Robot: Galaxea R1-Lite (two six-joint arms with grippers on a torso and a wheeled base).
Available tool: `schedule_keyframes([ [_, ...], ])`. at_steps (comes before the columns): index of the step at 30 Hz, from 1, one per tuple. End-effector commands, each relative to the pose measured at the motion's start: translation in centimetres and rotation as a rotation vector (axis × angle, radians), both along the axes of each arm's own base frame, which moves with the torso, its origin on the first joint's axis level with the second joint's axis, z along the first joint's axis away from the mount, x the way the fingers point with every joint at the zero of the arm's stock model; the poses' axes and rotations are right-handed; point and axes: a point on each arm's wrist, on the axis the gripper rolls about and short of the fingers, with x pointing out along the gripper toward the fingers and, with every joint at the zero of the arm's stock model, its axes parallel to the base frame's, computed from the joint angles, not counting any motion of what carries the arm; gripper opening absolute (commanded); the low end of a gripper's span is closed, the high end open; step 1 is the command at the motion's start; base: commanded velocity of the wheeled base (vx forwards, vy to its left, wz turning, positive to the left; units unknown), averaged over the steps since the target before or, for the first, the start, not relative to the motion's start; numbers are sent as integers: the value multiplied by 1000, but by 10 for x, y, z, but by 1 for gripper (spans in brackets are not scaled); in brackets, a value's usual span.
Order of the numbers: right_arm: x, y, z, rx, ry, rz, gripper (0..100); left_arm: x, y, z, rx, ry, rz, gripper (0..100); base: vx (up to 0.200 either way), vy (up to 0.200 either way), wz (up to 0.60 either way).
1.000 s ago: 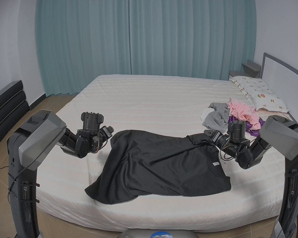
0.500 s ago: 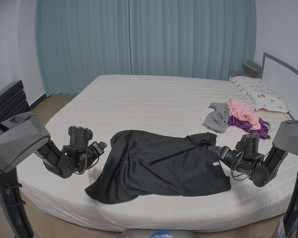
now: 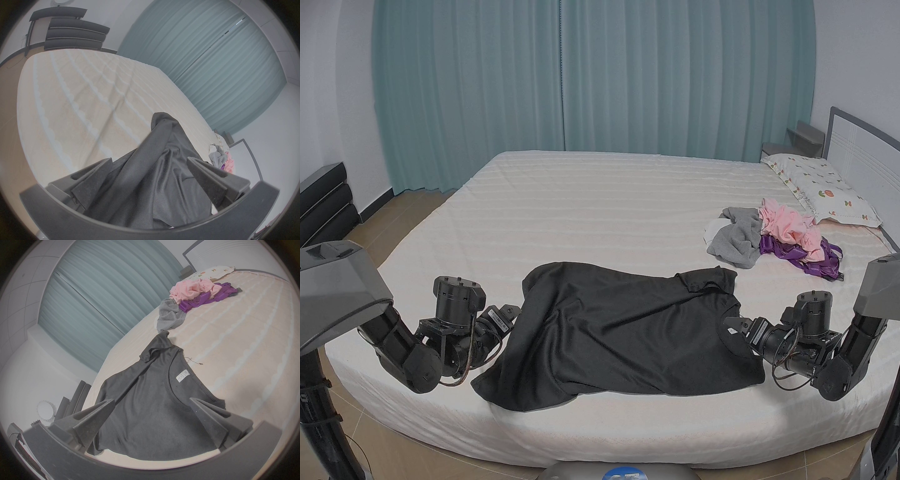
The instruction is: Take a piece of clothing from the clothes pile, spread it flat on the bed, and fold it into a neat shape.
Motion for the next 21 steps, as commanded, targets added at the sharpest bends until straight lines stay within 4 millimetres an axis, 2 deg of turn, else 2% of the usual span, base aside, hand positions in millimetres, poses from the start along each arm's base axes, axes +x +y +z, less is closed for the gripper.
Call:
schedule_keyframes([
  [1, -5, -1, -1, -3, 10, 0, 100, -5, -4, 4, -8, -6, -11, 100, 0, -200, 0],
  [9, -10, -3, -1, -3, -6, -5, 100, -9, -10, 3, -4, -3, -33, 100, 0, -200, 0],
  [18, -12, 0, -2, -3, 1, 5, 100, -13, -8, 1, 7, 9, -24, 100, 0, 0, 0],
  [21, -15, 2, -3, -5, 8, 14, 100, -19, -6, 4, 8, 11, -24, 100, -200, 0, 0],
])
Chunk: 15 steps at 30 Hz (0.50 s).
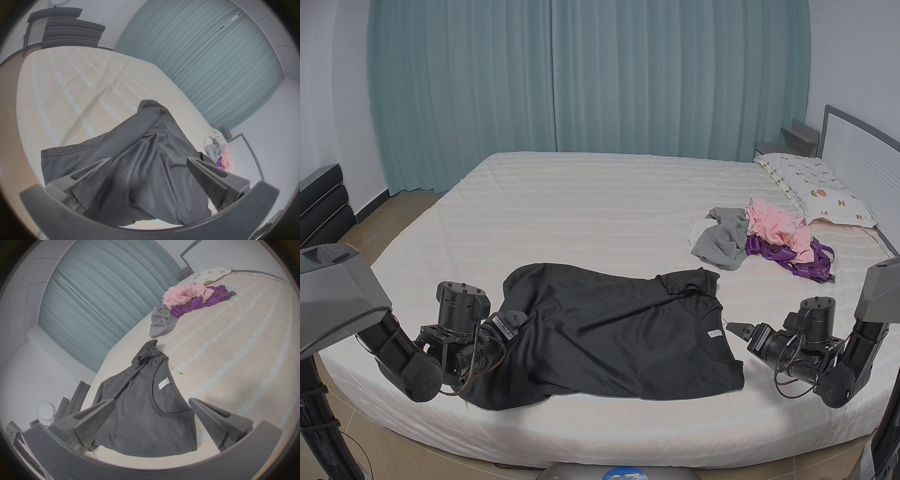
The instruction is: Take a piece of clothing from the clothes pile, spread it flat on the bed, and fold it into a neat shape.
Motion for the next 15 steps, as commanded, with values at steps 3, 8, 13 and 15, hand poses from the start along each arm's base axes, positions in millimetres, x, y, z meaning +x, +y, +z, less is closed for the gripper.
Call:
schedule_keyframes([
  [3, -3, 5, -2, -2, 10, 20, 100, -12, 5, 3, 5, 11, 1, 100, -200, 0, 0],
  [8, -4, 5, -2, -2, 12, 19, 100, -19, 7, 0, 16, 35, 0, 100, -120, 0, 0],
  [13, -5, 5, -3, -3, 16, 22, 100, -31, 17, -11, 40, 97, 15, 100, 0, 0, 0],
  [15, -5, 5, -3, -2, 18, 23, 100, -34, 25, -15, 45, 119, 39, 100, 0, 0, 0],
])
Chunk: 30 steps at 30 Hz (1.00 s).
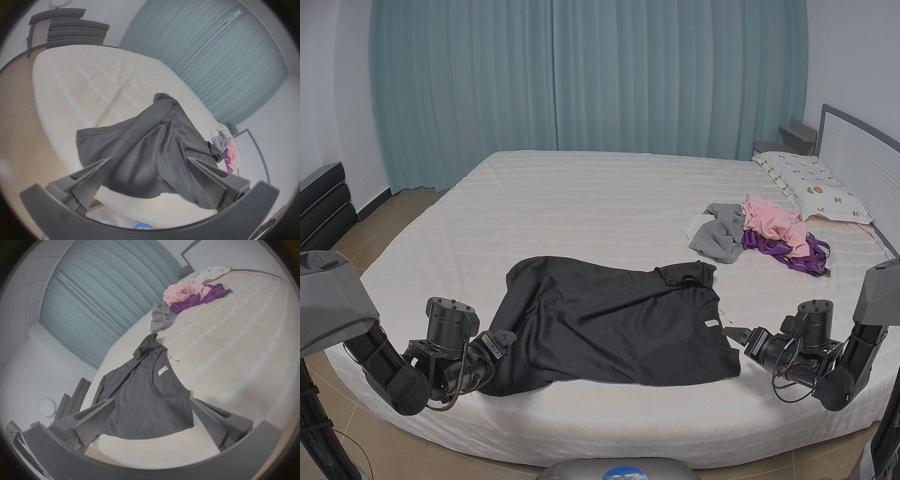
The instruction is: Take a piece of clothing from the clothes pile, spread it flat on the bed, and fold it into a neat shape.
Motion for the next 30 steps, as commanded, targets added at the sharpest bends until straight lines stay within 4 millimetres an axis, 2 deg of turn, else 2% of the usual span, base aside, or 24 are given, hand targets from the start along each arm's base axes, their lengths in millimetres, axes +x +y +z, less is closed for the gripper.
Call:
schedule_keyframes([
  [1, 0, 0, -2, -1, 8, 3, 100, -10, 16, -10, 17, 57, 44, 100, 0, 0, 0],
  [7, -1, 0, -2, 28, 19, -13, 100, -13, 39, -18, 28, 105, 118, 100, 0, 0, 0],
  [13, 0, 0, -5, 27, 30, -14, 100, -12, 53, -29, 32, 150, 169, 100, 0, 0, 0],
  [17, 0, 0, -6, 26, 34, -14, 100, -5, 56, -40, 31, 178, 185, 100, 0, 0, 0],
  [18, 0, 0, -6, 26, 34, -14, 100, 3, 58, -46, 19, 180, 203, 100, 0, 0, 0],
  [25, -1, 2, -6, 27, 35, -9, 100, 25, 57, -55, -49, 170, 233, 100, 0, 0, 0],
  [26, -1, 2, -6, 27, 35, -9, 100, 26, 58, -55, -49, 170, 237, 0, 0, 0, 0],
  [30, 0, 2, -7, 27, 38, -10, 100, 23, 61, -56, -47, 179, 247, 0, 0, 0, 0],
])
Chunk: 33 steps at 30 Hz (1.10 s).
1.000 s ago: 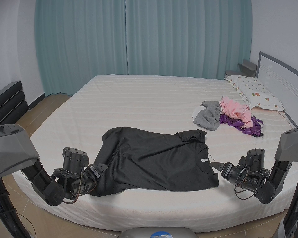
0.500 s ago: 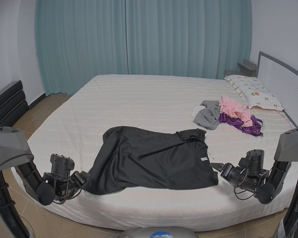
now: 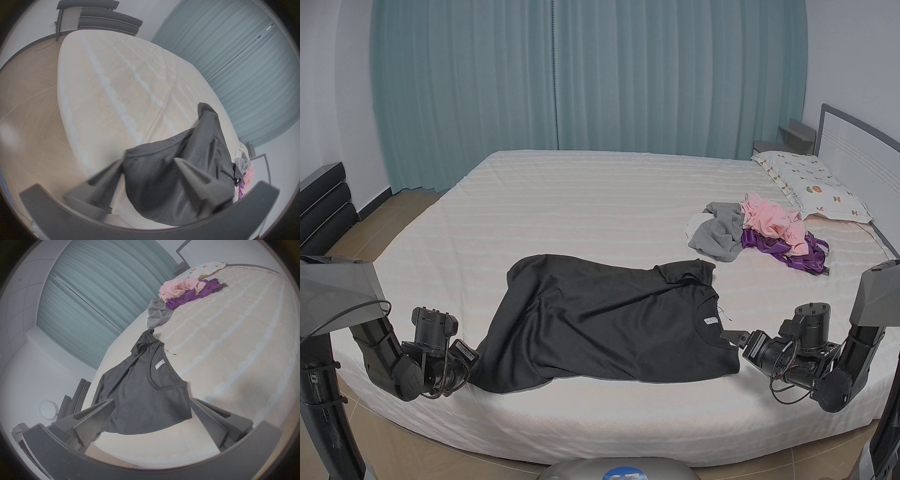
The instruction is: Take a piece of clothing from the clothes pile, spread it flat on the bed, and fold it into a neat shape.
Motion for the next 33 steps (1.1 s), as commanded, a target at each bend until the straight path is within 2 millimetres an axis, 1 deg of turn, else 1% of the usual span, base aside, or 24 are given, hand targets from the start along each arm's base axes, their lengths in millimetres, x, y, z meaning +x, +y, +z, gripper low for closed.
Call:
schedule_keyframes([
  [1, 0, 0, -2, -1, 8, 1, 100, -1, 4, -7, 4, 30, 13, 0, 0, 0, 0],
  [3, 0, 0, -3, -3, 10, -2, 100, -2, 5, -8, 6, 34, 16, 0, 0, 0, 0],
  [5, 0, 0, -4, -8, 12, -5, 100, -8, 8, -7, 19, 47, 19, 0, 0, 0, 0],
  [7, -1, 0, -2, -9, 10, -5, 100, -10, 10, 1, 26, 29, 14, 0, 0, 0, 0],
  [8, -1, 0, -2, -9, 10, -5, 100, -10, 10, 1, 26, 29, 14, 0, 0, 0, 0],
  [9, -2, 0, -3, -16, 16, -4, 100, -15, 11, 11, 42, 7, -3, 0, 0, 0, 0],
  [10, -3, 0, -4, -19, 21, -2, 100, -18, 12, 17, 50, -6, -11, 0, 0, 0, 0],
  [11, -3, 0, -4, -19, 21, -2, 100, -18, 12, 17, 50, -6, -11, 0, 0, 0, 0],
  [12, -4, 0, -6, -30, 29, 2, 100, -22, 13, 26, 59, -33, -19, 0, 0, 0, 0],
  [15, -7, -1, -8, -55, 40, 15, 100, -25, 17, 37, 66, -38, -14, 0, 0, 0, 0],
  [17, -8, -1, -11, -68, 53, 24, 100, -25, 18, 38, 69, -23, -10, 0, 0, 0, 0],
  [19, -9, 4, -17, -77, 80, 46, 100, -24, 19, 38, 69, -20, -6, 0, 0, 0, 0],
  [23, -3, 12, -35, -95, 119, 61, 100, -22, 20, 37, 68, -22, -5, 0, 0, 0, 0],
  [24, -2, 13, -37, -98, 122, 60, 100, -22, 20, 37, 68, -23, -5, 0, 0, 0, 0],
  [25, 3, 15, -43, -105, 126, 54, 100, -21, 20, 37, 66, -26, -5, 0, 0, 0, 0],
  [31, 18, 20, -47, -105, 113, 51, 100, -21, 19, 37, 61, -26, -7, 0, 0, 0, 0],
  [32, 20, 20, -46, -105, 114, 49, 0, -21, 19, 37, 61, -26, -7, 0, 0, 0, 0],
  [33, 21, 20, -46, -105, 114, 49, 0, -21, 19, 38, 61, -29, -7, 0, 0, 0, 0],
])
